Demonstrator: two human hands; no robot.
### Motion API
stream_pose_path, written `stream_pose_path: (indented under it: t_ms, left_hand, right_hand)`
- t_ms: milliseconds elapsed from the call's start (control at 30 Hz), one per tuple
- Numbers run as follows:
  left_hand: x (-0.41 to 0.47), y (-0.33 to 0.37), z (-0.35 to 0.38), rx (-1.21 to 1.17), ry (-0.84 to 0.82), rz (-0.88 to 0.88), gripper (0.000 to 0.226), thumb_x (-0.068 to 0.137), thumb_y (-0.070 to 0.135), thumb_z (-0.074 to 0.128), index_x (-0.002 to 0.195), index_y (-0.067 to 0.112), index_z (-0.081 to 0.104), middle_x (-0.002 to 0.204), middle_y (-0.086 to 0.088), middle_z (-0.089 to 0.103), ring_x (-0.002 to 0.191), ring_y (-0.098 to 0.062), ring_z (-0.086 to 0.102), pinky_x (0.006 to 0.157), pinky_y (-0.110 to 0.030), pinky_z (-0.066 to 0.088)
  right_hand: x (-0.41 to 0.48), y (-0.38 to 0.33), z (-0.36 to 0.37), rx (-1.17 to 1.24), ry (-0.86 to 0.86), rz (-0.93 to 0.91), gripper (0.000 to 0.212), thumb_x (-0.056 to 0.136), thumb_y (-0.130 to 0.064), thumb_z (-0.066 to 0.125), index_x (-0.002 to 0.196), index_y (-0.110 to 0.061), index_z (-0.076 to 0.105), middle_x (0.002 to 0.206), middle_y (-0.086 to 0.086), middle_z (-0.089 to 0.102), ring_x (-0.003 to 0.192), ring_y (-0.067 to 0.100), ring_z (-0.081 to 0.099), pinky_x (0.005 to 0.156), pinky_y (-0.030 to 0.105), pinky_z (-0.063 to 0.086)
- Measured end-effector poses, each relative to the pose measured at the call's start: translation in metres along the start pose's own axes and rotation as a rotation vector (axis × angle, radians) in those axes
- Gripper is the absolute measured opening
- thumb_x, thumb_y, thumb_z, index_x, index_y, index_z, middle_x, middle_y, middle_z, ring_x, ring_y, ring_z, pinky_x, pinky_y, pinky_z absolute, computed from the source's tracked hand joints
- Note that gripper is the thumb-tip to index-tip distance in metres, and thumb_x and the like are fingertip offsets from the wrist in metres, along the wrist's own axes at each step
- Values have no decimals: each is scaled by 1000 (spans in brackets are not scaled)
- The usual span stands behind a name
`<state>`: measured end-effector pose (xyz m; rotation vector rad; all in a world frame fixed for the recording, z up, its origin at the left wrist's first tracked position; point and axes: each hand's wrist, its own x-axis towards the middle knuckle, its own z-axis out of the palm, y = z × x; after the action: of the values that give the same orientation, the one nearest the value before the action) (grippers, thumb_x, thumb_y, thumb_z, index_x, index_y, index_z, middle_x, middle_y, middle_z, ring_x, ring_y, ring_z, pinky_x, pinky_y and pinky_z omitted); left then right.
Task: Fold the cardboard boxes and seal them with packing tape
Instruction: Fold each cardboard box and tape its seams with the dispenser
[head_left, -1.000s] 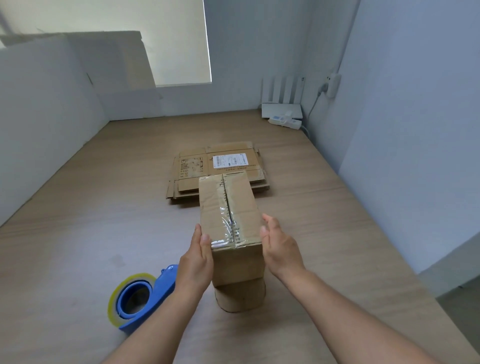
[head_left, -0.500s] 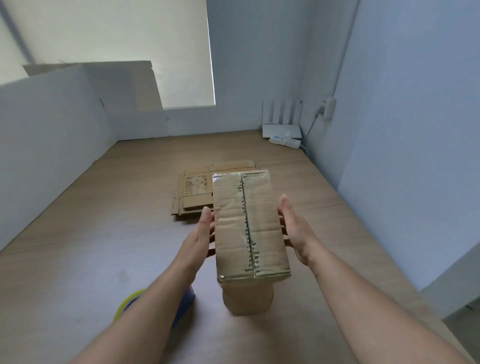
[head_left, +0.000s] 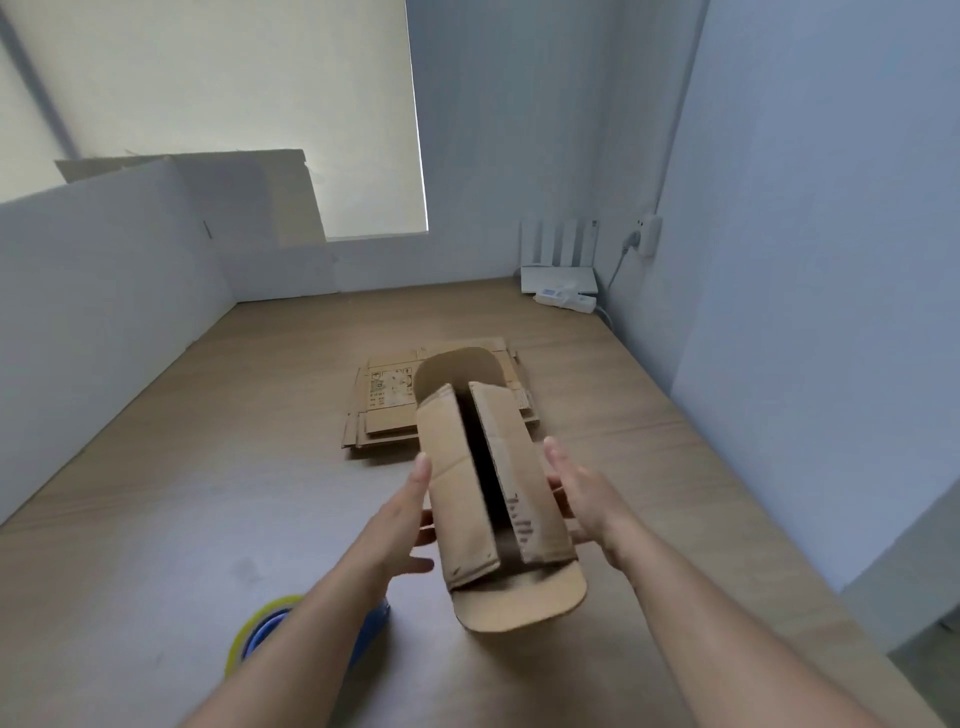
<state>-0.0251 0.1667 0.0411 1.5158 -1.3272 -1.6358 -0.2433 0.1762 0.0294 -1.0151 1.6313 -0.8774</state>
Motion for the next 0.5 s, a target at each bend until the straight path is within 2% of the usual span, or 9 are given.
stream_pose_path:
  t_ms: [33, 100, 133, 233, 300, 333, 367, 433, 500]
  left_hand:
    - [0, -2, 4, 35, -9, -7, 59, 79, 78, 29, 118, 37, 45, 113, 3, 60, 106, -19, 58, 85, -42, 53]
    - [1, -6, 10, 133, 22, 20, 45, 86, 69, 39, 116, 36, 45, 110, 10, 58, 102, -15, 58, 84, -42, 53]
    - [1, -7, 13, 201, 48, 38, 42, 87, 66, 45, 115, 35, 46, 107, 12, 58, 96, -12, 59, 81, -40, 53]
    - [1, -8, 21, 393, 111, 52, 61, 83, 66, 53, 127, 23, 47, 117, 4, 60, 94, -14, 59, 73, -30, 51]
    - [2, -8, 25, 506, 150, 32, 76, 78, 71, 53, 131, 18, 43, 123, -1, 58, 104, -19, 57, 82, -33, 51]
    - [1, -8, 27, 564, 160, 19, 81, 75, 75, 53, 130, 17, 42, 124, -2, 57, 107, -20, 56, 85, -34, 50]
    - [1, -8, 30, 633, 164, 5, 84, 73, 77, 52, 130, 17, 41, 124, -3, 55, 108, -20, 55, 84, -34, 49]
    - [0, -7, 33, 770, 174, -10, 77, 75, 74, 51, 125, 17, 42, 119, -4, 53, 103, -20, 54, 74, -30, 45]
    - [-1, -3, 30, 789, 188, 14, 48, 82, 58, 47, 108, 18, 50, 105, -5, 58, 90, -19, 56, 62, -27, 40]
  right_hand:
    - [0, 4, 2, -99, 6, -21, 65, 85, -73, 38, 95, -16, 68, 94, 2, 70, 89, 20, 65, 81, 40, 53]
    - [-3, 9, 5, -272, 26, -72, 60, 78, -75, 47, 86, -18, 63, 88, -3, 67, 80, 13, 62, 76, 32, 49]
    - [-5, 9, 7, -293, 10, -74, 60, 73, -77, 53, 88, -20, 62, 88, -6, 67, 80, 10, 62, 75, 31, 50]
    - [-10, 6, 13, -343, -35, -56, 81, 54, -78, 63, 112, -21, 62, 104, -5, 67, 95, 12, 64, 89, 36, 51]
    - [-12, 4, 17, -422, 1, -64, 85, 53, -76, 63, 116, -19, 59, 110, -1, 62, 101, 17, 61, 91, 38, 50]
    - [-13, 3, 19, -439, 36, -77, 79, 56, -72, 63, 113, -18, 60, 109, 1, 60, 100, 19, 60, 89, 37, 50]
    - [-15, 3, 21, -439, 81, -100, 64, 63, -65, 63, 106, -17, 61, 104, 2, 60, 96, 21, 59, 84, 35, 50]
    - [-19, 0, 23, -433, 199, -159, 25, 81, -42, 54, 76, -18, 59, 82, 2, 57, 81, 24, 53, 68, 33, 43]
    - [-25, -3, 20, -457, 309, -201, 34, 90, -23, 43, 57, -15, 41, 62, 1, 45, 69, 26, 42, 56, 29, 34]
